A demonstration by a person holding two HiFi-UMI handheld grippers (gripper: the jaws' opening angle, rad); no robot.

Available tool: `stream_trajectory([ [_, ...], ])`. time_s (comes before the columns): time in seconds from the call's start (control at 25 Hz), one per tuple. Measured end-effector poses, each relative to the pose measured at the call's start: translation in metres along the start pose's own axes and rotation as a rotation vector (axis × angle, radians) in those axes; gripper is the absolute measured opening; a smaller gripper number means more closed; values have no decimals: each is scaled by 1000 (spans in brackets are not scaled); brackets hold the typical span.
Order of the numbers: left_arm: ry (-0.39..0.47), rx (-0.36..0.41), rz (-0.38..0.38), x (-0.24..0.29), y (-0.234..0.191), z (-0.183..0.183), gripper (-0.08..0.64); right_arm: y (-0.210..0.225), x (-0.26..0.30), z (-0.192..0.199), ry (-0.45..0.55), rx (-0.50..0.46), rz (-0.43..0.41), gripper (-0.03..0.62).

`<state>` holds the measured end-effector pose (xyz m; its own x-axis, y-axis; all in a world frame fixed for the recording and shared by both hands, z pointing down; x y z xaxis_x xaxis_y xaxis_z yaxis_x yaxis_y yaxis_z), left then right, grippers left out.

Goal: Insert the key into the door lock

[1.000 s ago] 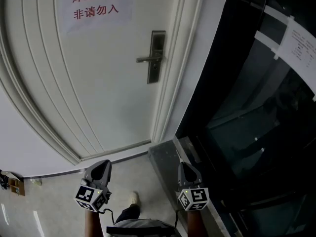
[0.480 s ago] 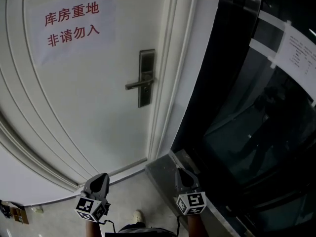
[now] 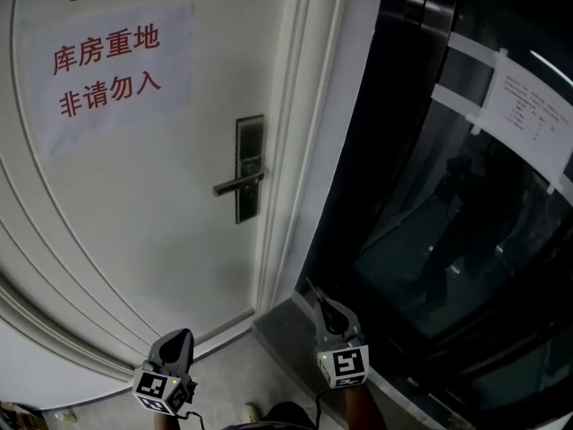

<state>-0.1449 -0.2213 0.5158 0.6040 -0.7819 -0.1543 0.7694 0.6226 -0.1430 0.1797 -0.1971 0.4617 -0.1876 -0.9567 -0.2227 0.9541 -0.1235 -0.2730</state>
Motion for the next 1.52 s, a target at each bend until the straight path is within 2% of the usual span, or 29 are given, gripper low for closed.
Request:
stream_trajectory([
  [0.16,4,-6,4,3,-8,0,3,-1,23,-17,34,-110,-37,11],
  [0.36,5,1,-11,4,-23,0,3,-13,57,-38,42,-342,-91,11],
  [0.44,2,11,-22,5,-27,1,3,-16,69,-45,66,-405,-103,11],
  [0.88,41,22,-54,18,-41,-10,3,-19,138,-49,113,-622,-236,11],
  [1.16,43,22,-82,28,-47,-7,3,-20,183,-38,124,-740,-298,11],
  [1.52,47,14,-110,38,-53,-5,3,-10,228,-12,98,-790,-334,11],
])
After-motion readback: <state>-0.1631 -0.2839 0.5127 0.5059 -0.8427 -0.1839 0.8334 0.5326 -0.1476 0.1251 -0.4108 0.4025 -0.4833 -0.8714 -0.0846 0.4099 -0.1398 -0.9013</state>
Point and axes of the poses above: the fingertips, and each gripper's own axes: x forward along the fingers, y to its right, z out of its underside, the point moved 5 cm from there along -x, backward along the fingers, and after that the axes turned 13 degrees about y, right-handed, at the moved point
